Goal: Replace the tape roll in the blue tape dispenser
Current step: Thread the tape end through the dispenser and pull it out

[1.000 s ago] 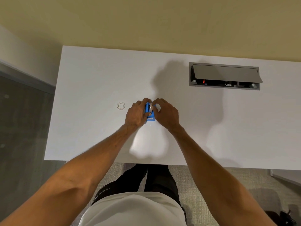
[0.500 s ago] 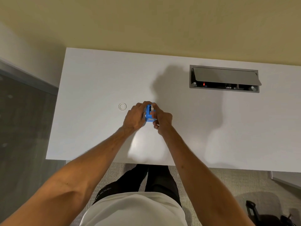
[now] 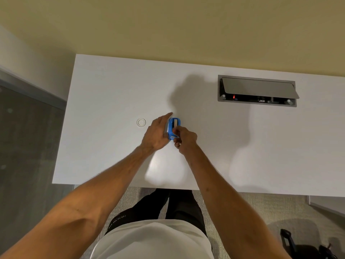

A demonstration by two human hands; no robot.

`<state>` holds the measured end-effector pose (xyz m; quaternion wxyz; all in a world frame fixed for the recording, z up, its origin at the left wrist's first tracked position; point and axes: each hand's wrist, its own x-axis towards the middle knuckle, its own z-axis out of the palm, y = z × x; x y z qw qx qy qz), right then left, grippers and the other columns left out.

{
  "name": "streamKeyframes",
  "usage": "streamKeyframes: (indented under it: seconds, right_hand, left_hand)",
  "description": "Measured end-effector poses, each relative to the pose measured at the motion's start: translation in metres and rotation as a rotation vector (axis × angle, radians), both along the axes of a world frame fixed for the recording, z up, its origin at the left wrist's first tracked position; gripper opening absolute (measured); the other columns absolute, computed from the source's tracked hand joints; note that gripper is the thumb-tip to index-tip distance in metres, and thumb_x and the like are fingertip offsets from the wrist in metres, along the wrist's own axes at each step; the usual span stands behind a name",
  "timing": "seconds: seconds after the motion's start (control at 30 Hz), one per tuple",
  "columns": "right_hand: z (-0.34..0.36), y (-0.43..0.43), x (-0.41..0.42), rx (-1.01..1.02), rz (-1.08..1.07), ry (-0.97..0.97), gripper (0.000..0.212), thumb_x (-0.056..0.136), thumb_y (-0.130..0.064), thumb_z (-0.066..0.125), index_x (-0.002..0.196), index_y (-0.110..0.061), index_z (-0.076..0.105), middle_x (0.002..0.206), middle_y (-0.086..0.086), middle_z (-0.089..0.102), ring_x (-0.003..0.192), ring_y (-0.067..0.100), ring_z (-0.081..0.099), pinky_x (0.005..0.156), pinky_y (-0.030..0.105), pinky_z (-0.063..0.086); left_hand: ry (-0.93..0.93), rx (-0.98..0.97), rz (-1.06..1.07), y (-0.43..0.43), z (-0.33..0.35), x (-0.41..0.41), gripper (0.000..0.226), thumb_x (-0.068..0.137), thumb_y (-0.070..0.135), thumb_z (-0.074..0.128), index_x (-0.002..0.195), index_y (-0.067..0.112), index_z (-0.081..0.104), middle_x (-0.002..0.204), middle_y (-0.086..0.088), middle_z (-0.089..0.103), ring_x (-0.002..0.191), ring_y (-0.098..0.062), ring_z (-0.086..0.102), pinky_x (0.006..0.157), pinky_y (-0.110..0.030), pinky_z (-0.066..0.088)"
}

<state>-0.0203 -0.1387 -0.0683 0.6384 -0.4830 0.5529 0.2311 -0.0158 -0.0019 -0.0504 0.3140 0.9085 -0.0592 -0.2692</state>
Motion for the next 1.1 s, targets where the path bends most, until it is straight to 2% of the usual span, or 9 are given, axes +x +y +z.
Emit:
streamKeyframes:
  seconds: [0.07, 0.17, 0.27, 0.4, 0.5, 0.67, 0.87, 1.1]
  right_hand:
    - [0.001, 0.0, -0.002, -0.009, 0.009, -0.001, 0.007, 0.084, -0.011, 0.08, 0.082, -0.007, 0.075, 0.081, 0.009, 0.076, 0.047, 0.016, 0.054, 0.042, 0.018, 0.043]
    - [-0.001, 0.0, -0.003, -0.023, 0.022, 0.01, 0.011, 0.086, -0.011, 0.079, 0.077, -0.007, 0.073, 0.077, 0.009, 0.073, 0.048, 0.016, 0.053, 0.044, 0.02, 0.043]
    - [-0.004, -0.001, -0.006, -0.024, 0.018, 0.031, 0.011, 0.088, -0.012, 0.079, 0.08, -0.006, 0.073, 0.078, 0.01, 0.073, 0.045, 0.015, 0.051, 0.042, 0.019, 0.042]
    - [-0.009, 0.001, -0.014, -0.036, 0.008, 0.028, 0.013, 0.089, -0.016, 0.082, 0.081, -0.008, 0.075, 0.078, 0.007, 0.076, 0.033, 0.011, 0.046, 0.039, 0.018, 0.04]
    - [-0.013, 0.003, -0.021, -0.058, 0.025, 0.036, 0.015, 0.09, -0.02, 0.082, 0.09, -0.005, 0.079, 0.083, 0.009, 0.077, 0.038, 0.013, 0.045, 0.039, 0.019, 0.038]
    - [-0.018, 0.006, -0.036, -0.073, 0.009, 0.029, 0.021, 0.092, -0.021, 0.081, 0.1, -0.001, 0.079, 0.08, 0.007, 0.077, 0.039, 0.013, 0.045, 0.039, 0.02, 0.037]
    - [-0.022, 0.009, -0.049, -0.101, 0.003, -0.054, 0.018, 0.093, -0.022, 0.08, 0.091, -0.005, 0.079, 0.094, 0.016, 0.083, 0.038, 0.015, 0.047, 0.042, 0.02, 0.036]
    - [-0.025, 0.014, -0.056, -0.102, -0.006, -0.091, 0.022, 0.096, -0.022, 0.078, 0.1, -0.001, 0.079, 0.094, 0.014, 0.084, 0.041, 0.014, 0.046, 0.041, 0.02, 0.034]
  left_hand:
    - [-0.024, 0.04, -0.073, 0.002, -0.007, 0.001, 0.101, 0.088, 0.027, 0.083, 0.17, 0.012, 0.027, 0.17, -0.007, 0.042, 0.159, -0.03, 0.039, 0.13, -0.045, 0.04]
    - [-0.071, 0.08, -0.137, -0.001, -0.012, 0.001, 0.097, 0.089, 0.031, 0.083, 0.168, 0.008, 0.031, 0.166, -0.008, 0.049, 0.155, -0.031, 0.045, 0.129, -0.045, 0.038]
    - [-0.067, 0.112, -0.122, -0.002, -0.012, 0.002, 0.093, 0.093, 0.043, 0.079, 0.168, 0.014, 0.032, 0.166, -0.005, 0.05, 0.158, -0.034, 0.041, 0.13, -0.049, 0.037]
    - [-0.043, 0.162, -0.14, 0.0, -0.015, 0.002, 0.096, 0.093, 0.044, 0.079, 0.17, 0.021, 0.027, 0.167, -0.004, 0.05, 0.162, -0.037, 0.035, 0.129, -0.053, 0.038]
    - [-0.032, 0.179, -0.143, 0.001, -0.017, 0.004, 0.097, 0.093, 0.042, 0.08, 0.171, 0.023, 0.026, 0.166, -0.003, 0.051, 0.162, -0.036, 0.033, 0.128, -0.054, 0.039]
    - [-0.022, 0.186, -0.127, 0.001, -0.021, 0.003, 0.099, 0.092, 0.04, 0.081, 0.171, 0.025, 0.024, 0.166, -0.002, 0.051, 0.163, -0.035, 0.032, 0.128, -0.054, 0.039]
    - [-0.019, 0.192, -0.126, 0.0, -0.023, 0.003, 0.1, 0.092, 0.041, 0.082, 0.171, 0.026, 0.023, 0.165, -0.002, 0.052, 0.162, -0.035, 0.033, 0.128, -0.054, 0.038]
    - [-0.01, 0.203, -0.127, -0.001, -0.022, 0.003, 0.097, 0.092, 0.04, 0.081, 0.17, 0.027, 0.023, 0.163, -0.002, 0.053, 0.161, -0.034, 0.034, 0.128, -0.054, 0.039]
